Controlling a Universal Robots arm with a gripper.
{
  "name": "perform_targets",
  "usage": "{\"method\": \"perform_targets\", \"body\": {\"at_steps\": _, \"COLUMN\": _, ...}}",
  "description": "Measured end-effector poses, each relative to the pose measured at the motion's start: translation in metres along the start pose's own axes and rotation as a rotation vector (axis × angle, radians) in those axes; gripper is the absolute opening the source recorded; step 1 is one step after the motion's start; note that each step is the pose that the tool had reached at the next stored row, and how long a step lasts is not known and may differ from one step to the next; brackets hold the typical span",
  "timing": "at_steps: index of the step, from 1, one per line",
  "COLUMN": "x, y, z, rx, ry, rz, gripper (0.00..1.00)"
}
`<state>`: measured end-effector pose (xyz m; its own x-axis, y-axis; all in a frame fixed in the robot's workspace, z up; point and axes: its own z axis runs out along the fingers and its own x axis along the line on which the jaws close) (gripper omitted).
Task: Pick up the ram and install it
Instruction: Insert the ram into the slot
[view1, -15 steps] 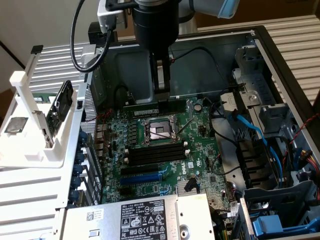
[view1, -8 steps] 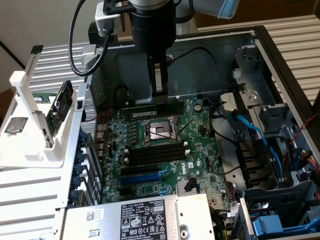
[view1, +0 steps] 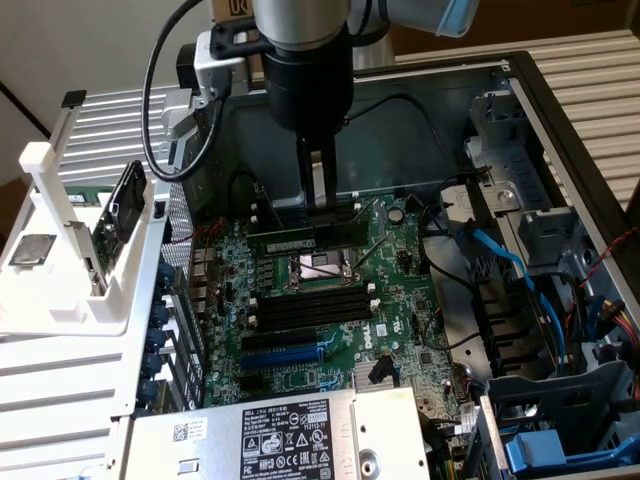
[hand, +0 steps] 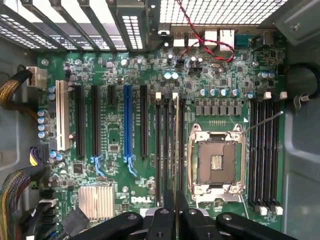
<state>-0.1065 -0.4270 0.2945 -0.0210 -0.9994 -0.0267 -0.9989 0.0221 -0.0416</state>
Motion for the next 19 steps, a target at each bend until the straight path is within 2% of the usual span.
{"method": "perform_targets", "body": {"at_steps": 1, "x": 0.002, "y": -0.0005, "z": 0.0033, "rx": 0.0001, "ry": -0.0024, "rz": 0.000, "gripper": 0.13}}
{"method": "perform_targets", "body": {"at_steps": 6, "x": 0.003, "y": -0.0030, "z": 0.0140, "rx": -0.0014, "ry": -0.0032, "rz": -0.001, "gripper": 0.13}}
{"method": "perform_targets", "body": {"at_steps": 7, "x": 0.003, "y": -0.0048, "z": 0.0164, "rx": -0.0071, "ry": -0.0030, "rz": -0.001, "gripper": 0.13}}
{"method": "perform_targets", "body": {"at_steps": 9, "x": 0.002, "y": -0.0049, "z": 0.0184, "rx": -0.0112, "ry": -0.0025, "rz": -0.001, "gripper": 0.13}}
{"method": "perform_targets", "body": {"at_steps": 13, "x": -0.003, "y": -0.0045, "z": 0.0219, "rx": -0.0112, "ry": 0.0033, "rz": -0.003, "gripper": 0.13}}
{"method": "perform_targets", "body": {"at_steps": 19, "x": 0.001, "y": -0.0044, "z": 0.0260, "rx": -0.0117, "ry": 0.0031, "rz": -0.014, "gripper": 0.13}}
